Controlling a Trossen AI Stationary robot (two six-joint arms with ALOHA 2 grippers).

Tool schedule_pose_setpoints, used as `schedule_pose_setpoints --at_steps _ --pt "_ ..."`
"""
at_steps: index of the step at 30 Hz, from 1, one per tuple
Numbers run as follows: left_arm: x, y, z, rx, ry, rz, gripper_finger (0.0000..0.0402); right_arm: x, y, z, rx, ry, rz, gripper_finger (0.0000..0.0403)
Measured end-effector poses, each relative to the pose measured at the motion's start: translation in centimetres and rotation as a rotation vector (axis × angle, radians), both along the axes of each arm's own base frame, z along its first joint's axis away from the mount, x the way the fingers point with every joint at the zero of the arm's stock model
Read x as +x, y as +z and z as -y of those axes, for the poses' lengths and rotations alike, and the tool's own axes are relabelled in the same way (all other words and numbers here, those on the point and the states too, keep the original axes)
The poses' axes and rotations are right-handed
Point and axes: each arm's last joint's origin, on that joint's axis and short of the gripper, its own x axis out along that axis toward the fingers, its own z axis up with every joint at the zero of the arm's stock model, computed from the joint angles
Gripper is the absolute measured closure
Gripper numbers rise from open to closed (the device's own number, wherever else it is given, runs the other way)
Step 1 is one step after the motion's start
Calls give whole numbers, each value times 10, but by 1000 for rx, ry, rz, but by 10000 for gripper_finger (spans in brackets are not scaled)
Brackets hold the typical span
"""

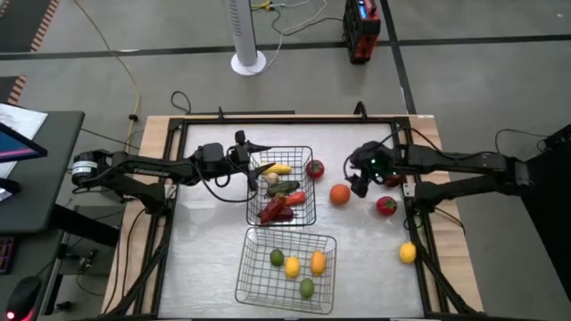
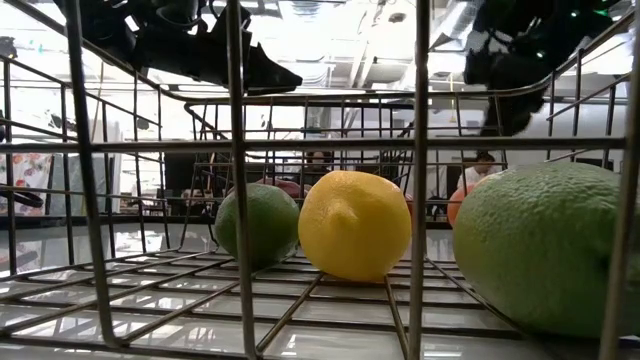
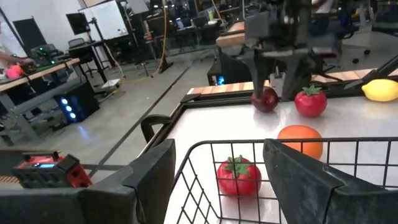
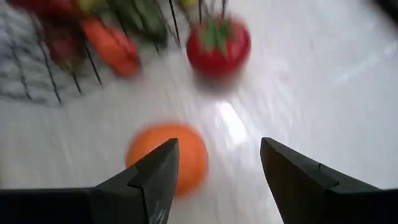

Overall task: Sort produce into baskets
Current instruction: Put the orange into the gold wire basket

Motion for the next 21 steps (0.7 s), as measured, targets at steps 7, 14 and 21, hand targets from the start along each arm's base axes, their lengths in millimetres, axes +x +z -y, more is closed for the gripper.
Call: schedule_pose_setpoints --at_steps 7,14,21 --pt "0 1 1 -7 -3 9 171 -5 -25 -10 61 19 -199 148" --pt "2 0 7 5 -26 0 171 3 -31 -18 43 86 -180 147" --pt "2 -3 10 11 -40 -36 171 6 -29 -30 23 201 -166 122"
